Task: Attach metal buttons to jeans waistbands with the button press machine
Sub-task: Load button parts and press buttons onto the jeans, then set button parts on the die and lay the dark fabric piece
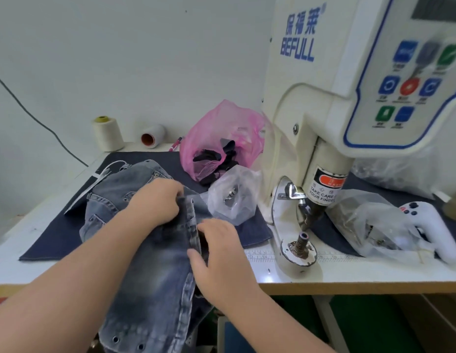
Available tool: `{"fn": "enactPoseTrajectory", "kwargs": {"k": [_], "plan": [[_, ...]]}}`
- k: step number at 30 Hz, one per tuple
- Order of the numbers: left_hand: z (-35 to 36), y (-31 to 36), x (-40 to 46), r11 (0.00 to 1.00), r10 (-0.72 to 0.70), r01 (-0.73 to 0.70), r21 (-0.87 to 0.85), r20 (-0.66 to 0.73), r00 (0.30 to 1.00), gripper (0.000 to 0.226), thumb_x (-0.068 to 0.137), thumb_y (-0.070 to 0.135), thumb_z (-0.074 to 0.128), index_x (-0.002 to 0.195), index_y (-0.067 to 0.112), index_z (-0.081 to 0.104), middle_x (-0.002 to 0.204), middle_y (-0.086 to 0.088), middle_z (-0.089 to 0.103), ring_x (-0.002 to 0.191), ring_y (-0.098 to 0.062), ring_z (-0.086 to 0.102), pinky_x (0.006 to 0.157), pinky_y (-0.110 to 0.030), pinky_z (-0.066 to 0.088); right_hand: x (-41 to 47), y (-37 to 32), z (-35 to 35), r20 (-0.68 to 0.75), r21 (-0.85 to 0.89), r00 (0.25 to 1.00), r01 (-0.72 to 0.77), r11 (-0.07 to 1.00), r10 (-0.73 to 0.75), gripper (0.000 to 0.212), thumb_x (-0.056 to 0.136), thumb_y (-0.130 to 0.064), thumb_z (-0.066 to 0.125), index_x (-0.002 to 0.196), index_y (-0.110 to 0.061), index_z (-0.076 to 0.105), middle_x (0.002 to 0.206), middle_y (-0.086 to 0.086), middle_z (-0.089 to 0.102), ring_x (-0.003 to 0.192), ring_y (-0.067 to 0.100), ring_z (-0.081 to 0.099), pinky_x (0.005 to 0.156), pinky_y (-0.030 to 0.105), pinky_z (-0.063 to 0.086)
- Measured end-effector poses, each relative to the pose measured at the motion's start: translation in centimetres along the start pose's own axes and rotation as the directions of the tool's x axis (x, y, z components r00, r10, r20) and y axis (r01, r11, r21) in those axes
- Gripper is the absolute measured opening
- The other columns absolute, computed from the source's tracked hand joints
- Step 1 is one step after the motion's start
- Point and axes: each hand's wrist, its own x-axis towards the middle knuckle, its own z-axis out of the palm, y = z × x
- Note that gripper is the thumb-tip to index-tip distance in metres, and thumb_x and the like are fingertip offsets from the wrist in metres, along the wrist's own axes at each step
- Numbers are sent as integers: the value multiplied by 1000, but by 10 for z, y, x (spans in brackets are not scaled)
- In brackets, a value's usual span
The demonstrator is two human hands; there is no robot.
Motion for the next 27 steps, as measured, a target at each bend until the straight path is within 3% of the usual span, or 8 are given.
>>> {"fn": "enactPoseTrajectory", "kwargs": {"k": [3, 5, 8, 10, 12, 17, 22, 27], "plan": [[0, 12, 17, 998, 49, -61, -26, -313, 949, 24, 82, -2, 50, 100, 9, 62, 104, -16, 59, 100, -38, 55, 79, -46, 46, -6, 11, -8, -153, -209, 978, 110, 972, -144, 31, 76, -12, 74, 106, -12, 67, 115, -1, 63, 114, 19, 54, 99, 31, 45], [0, 20, 29, 998, 37, -18, 52, -381, 924, 24, 83, 0, 52, 105, 7, 59, 107, -18, 57, 102, -39, 53, 74, -46, 43, -2, 14, -13, -209, -256, 963, 117, 960, -173, 25, 73, -7, 72, 98, -12, 70, 108, -1, 66, 105, 22, 60, 91, 35, 50], [2, 27, 52, 971, 24, 16, 239, -163, 986, 35, 91, 14, 54, 125, 18, 58, 127, -14, 56, 116, -35, 50, 90, -45, 45, -2, 18, -15, -183, -293, 963, 138, 946, -198, 22, 76, -6, 66, 95, -13, 71, 106, -2, 66, 101, 22, 61, 84, 36, 51], [0, 32, 68, 998, 58, -56, -36, 61, 996, 42, 92, 12, 50, 132, 23, 59, 131, -6, 61, 120, -28, 54, 102, -37, 44, -7, 24, -13, -154, -319, 965, 156, 935, -213, 22, 72, -5, 67, 93, -12, 71, 104, -2, 67, 98, 22, 62, 80, 36, 53], [0, 38, 79, 940, 87, -32, -340, 150, 985, 39, 96, 8, 45, 128, 16, 65, 112, -1, 70, 101, -18, 62, 90, -23, 47, -11, 29, -12, -156, -313, 962, 168, 935, -225, 21, 67, -3, 68, 86, -11, 71, 99, -1, 66, 92, 22, 62, 74, 35, 53], [31, 35, 100, 998, 46, -39, -45, 158, 986, 43, 97, 10, 40, 137, 19, 54, 134, -13, 60, 117, -32, 56, 98, -38, 46, -10, 29, -13, -195, -316, 945, 193, 929, -263, 16, 65, -4, 60, 78, -10, 68, 88, -2, 65, 79, 22, 59, 63, 36, 49], [42, 35, 108, 997, -25, 14, 73, 146, 989, 45, 92, 15, 44, 133, 29, 57, 127, -9, 61, 111, -32, 60, 92, -45, 51, -18, 25, -19, -226, -230, 939, 207, 951, -259, 15, 79, -17, 56, 78, -12, 70, 85, -3, 65, 79, 20, 59, 67, 37, 49], [40, 40, 100, 992, -52, 61, 114, -73, 996, 28, 94, 16, 50, 116, 20, 67, 112, -11, 66, 98, -36, 64, 78, -42, 52, -29, 20, -22, -252, -177, 947, 157, 972, -199, 12, 80, -18, 61, 77, -15, 72, 85, -6, 66, 83, 16, 61, 73, 32, 53]]}}
